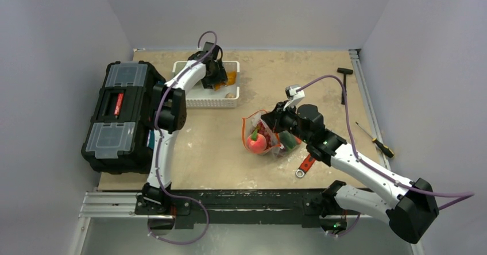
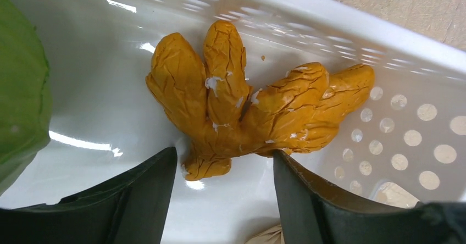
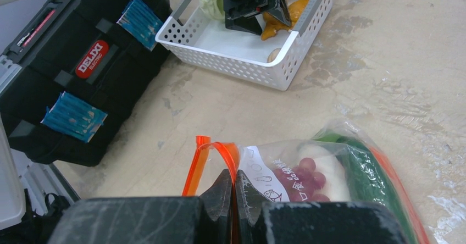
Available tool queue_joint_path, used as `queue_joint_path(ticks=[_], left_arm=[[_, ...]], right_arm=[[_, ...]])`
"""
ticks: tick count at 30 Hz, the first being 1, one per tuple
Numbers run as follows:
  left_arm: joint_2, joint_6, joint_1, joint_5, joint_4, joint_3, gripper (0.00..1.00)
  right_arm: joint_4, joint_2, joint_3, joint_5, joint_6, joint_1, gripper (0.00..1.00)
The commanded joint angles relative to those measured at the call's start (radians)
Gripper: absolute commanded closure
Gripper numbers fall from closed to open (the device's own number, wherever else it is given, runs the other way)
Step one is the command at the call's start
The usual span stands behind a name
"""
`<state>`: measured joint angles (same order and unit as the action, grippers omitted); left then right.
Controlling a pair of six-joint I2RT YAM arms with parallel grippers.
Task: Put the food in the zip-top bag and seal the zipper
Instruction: Pick up the fake vegetable from the bin.
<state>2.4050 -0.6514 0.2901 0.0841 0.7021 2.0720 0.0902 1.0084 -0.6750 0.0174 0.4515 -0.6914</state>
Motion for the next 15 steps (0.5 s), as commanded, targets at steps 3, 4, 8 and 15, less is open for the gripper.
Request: queue_joint_path(ticks=[3, 4, 8, 15], left_arm=[[0.027, -0.044, -0.009, -0.016, 0.094, 0.058, 0.41], [0.027, -0.041, -0.008, -0.013, 0.098, 0.058, 0.43], [0.017, -0.028, -0.009, 0.002, 0.089, 0.043, 0.59], [-0.071, 0.026, -0.012, 0.010, 0.005, -0.066, 0.89]], right_arm=[[0.029, -0.007, -0.038, -0.017, -0.018, 0.006, 1.00], [0.031, -0.007, -0.037, -0.016, -0.018, 0.006, 1.00], [0.036, -0.005, -0.038, -0.017, -0.019, 0.007, 1.00], [0.028, -0.010, -0.039, -0.031, -0.020, 0.006, 1.00]])
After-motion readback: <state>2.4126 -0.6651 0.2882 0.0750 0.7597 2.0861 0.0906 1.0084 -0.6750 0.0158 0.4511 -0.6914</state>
